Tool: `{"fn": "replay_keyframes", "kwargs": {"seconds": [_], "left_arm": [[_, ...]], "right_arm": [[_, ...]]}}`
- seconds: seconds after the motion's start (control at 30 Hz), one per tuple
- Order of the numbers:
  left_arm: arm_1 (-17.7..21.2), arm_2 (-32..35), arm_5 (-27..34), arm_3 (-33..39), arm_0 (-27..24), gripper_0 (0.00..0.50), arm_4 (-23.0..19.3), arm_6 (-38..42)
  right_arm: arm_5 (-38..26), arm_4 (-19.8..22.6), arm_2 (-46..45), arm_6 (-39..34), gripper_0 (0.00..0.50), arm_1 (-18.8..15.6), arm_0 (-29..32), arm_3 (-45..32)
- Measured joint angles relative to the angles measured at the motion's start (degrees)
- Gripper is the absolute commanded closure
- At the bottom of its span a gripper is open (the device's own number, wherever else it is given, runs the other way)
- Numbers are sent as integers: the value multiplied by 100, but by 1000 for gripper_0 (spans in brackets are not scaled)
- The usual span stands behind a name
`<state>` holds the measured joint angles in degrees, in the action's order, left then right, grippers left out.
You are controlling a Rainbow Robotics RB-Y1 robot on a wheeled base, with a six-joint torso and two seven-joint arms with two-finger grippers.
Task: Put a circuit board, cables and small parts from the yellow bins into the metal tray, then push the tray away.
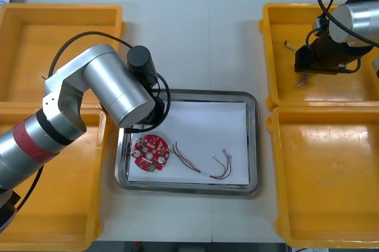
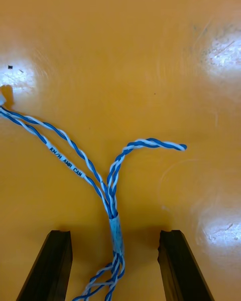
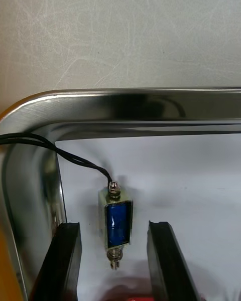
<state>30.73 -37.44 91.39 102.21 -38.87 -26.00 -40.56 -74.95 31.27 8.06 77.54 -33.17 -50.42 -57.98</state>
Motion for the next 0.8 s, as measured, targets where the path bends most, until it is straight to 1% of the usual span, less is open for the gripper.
{"fn": "replay_keyframes", "kwargs": {"seconds": [0.17, 0.27, 0.37, 0.53, 0.6, 0.63, 0.67, 0.7, 0.73, 0.77, 0.8], "left_arm": [[-3, 0, 0, 0, 0, 25, 47, 0], [-3, 0, 4, 11, -4, 16, 56, 0], [-3, 25, 168, 98, -26, 13, 29, 0], [-3, 291, 630, 495, -61, 11, -347, 0], [-1, 417, 799, 679, -74, 11, -451, 0], [1, 472, 879, 766, -86, 12, -492, 0], [4, 513, 951, 834, -100, 10, -519, 0], [9, 548, 1014, 898, -118, 12, -535, 0], [18, 576, 1063, 949, -140, 11, -547, 1], [28, 600, 1106, 986, -162, 10, -561, 1], [41, 626, 1147, 1021, -184, 12, -578, 2]], "right_arm": [[31, 0, 0, 0, 0, 0, 0, 2], [36, 0, 0, 0, 0, 0, 2, 5], [71, 0, 0, 0, 0, 1, 13, 9], [146, 0, 0, 0, 0, 1, 35, 13], [149, 0, 0, 0, 73, 2, 37, 13], [149, 0, 0, 0, 73, 2, 37, 13], [149, 0, 0, 0, 278, 2, 37, 13], [150, 0, 0, 0, 346, 2, 37, 13], [150, 0, 0, 0, 433, 2, 37, 13], [150, 0, 0, 0, 471, 2, 37, 13], [150, 0, 0, 0, 490, 2, 37, 13]]}}
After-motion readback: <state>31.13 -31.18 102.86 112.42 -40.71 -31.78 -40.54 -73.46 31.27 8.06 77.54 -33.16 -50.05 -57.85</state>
